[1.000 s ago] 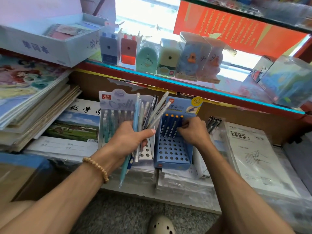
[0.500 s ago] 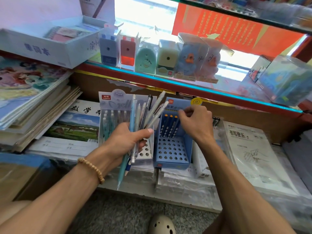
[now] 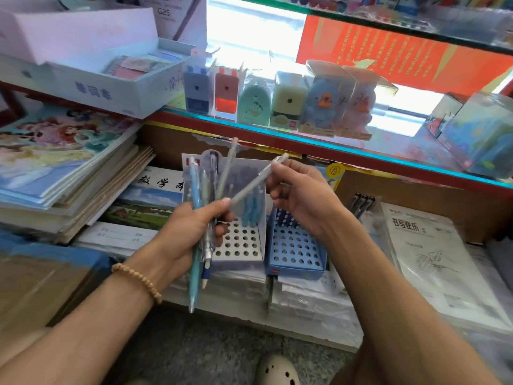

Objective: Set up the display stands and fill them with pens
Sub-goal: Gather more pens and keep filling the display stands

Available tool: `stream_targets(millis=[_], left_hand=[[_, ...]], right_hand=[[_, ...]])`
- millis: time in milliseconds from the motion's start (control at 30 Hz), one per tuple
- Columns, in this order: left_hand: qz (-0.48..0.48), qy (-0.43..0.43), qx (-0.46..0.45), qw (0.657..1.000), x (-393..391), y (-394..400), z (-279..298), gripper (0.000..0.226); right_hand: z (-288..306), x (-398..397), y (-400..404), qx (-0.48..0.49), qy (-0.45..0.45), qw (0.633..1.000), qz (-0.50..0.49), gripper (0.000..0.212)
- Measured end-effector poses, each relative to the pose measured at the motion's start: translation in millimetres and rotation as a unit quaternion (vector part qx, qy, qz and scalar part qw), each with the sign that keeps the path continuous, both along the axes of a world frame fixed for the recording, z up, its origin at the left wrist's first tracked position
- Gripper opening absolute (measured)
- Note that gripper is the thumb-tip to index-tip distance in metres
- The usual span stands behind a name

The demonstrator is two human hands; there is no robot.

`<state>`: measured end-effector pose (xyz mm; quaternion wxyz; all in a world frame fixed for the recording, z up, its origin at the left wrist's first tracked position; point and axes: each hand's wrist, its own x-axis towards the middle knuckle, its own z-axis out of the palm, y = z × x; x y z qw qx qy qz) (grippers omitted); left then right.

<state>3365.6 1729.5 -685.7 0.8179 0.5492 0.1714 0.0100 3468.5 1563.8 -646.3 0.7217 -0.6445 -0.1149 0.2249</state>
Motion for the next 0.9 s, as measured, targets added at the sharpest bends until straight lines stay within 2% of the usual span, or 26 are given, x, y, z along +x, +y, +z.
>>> stream_targets(millis=[167, 300, 367, 433, 500, 600, 800, 900], left_hand=[[0.051, 0.003, 0.057, 0.997, -9, 15, 1, 0.008], [0.092, 0.017, 0.079, 0.992, -17, 25, -2, 0.008], [0.111, 0.026, 0.068, 0.991, -21, 29, -2, 0.008], [0.121, 0.029, 0.065, 0.990, -24, 33, 0, 0.008], [0.120, 0.025, 0.069, 0.990, -26, 36, 2, 0.012], [0.108, 0.019, 0.082, 0.991, -27, 36, 7, 0.011], [0.087, 0.013, 0.103, 0.991, -24, 34, 13, 0.007], [0.085, 0.005, 0.106, 0.991, -23, 37, 13, 0.007]], right_hand=[[-1, -3, 27, -0.010, -0.015, 1.000, -0.022, 0.019], [4, -2, 35, -0.036, -0.033, 0.999, -0.006, 0.010], [11, -1, 33, -0.021, -0.035, 0.998, -0.039, 0.005], [14, 5, 26, -0.045, -0.080, 0.991, -0.093, 0.011], [8, 13, 20, -0.132, -0.180, 0.967, -0.126, 0.018], [-6, 18, 23, -0.247, -0.306, 0.911, -0.127, 0.006], [-24, 21, 41, -0.291, -0.352, 0.883, -0.114, 0.003], [-31, 22, 48, -0.329, -0.373, 0.862, -0.099, 0.013]])
